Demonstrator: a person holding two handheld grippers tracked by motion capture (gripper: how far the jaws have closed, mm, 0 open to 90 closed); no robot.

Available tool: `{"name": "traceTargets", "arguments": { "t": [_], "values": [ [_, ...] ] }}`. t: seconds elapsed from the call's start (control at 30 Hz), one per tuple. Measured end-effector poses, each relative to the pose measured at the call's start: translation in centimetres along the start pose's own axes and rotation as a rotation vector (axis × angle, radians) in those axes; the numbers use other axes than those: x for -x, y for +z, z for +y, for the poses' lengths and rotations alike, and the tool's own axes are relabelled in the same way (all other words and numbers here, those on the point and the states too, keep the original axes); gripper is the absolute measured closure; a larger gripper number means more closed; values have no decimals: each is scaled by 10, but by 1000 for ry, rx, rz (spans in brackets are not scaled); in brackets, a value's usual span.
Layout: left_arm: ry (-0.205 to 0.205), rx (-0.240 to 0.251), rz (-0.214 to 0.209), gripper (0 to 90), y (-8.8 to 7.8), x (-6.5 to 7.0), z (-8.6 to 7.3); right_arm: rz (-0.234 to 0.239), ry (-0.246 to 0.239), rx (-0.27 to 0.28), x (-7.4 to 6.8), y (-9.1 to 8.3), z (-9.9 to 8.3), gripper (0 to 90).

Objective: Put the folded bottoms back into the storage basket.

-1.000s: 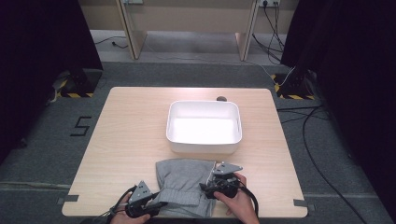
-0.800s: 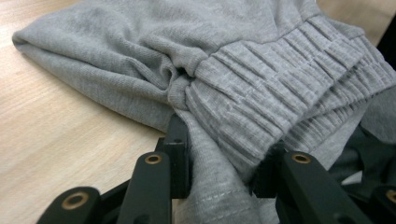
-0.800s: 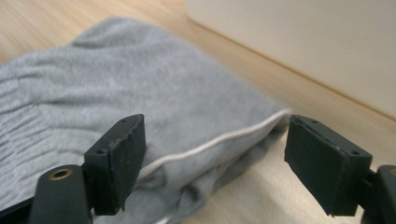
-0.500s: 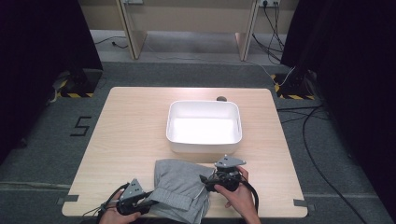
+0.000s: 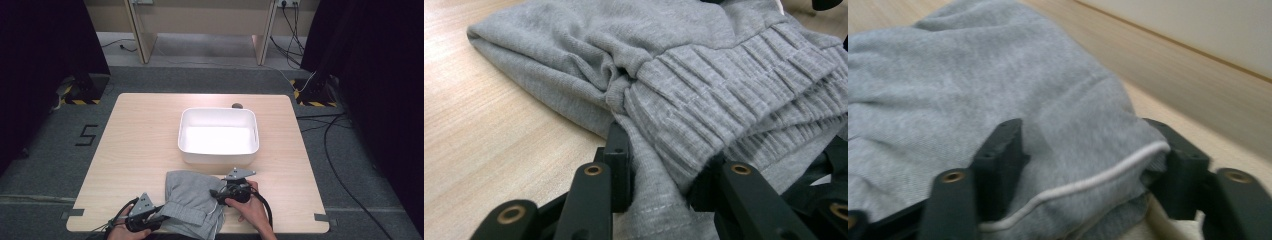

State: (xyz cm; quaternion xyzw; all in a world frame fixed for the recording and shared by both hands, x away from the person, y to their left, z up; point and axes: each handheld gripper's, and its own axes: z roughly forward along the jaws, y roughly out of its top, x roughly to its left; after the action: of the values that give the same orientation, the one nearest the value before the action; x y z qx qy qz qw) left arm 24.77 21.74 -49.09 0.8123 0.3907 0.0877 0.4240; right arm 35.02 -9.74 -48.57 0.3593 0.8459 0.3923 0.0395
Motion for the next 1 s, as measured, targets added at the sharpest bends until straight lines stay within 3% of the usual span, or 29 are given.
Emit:
{"name": "traceTargets", "arguments": {
  "t": [0.07, 0.2, 0.23, 0.33, 0.6, 0.63, 0.77, 1.0],
  "values": [
    [10, 7, 3, 687, 0, 1, -1, -2, -20, 10, -2, -1, -2, 459],
    [36, 6, 17, 690, 0, 3, 0, 6, -16, 45, -2, -2, -4, 550],
    [43, 11, 23, 703, 0, 5, 1, 8, -26, 67, -2, -5, -4, 623],
    [37, 19, 13, 718, -3, 5, 1, 8, -50, 102, -4, -9, -2, 665],
    [48, 60, -6, 742, -11, 12, 8, 25, -86, 172, -14, -23, 7, 696],
    [59, 71, -8, 746, -15, 15, 11, 50, -90, 196, -21, -30, 11, 702],
    [79, 107, -17, 747, -27, 21, 21, 67, -119, 234, -29, -42, 20, 704],
    [104, 176, -30, 748, -49, 26, 45, 92, -152, 295, -31, -64, 44, 705]
  ]
}}
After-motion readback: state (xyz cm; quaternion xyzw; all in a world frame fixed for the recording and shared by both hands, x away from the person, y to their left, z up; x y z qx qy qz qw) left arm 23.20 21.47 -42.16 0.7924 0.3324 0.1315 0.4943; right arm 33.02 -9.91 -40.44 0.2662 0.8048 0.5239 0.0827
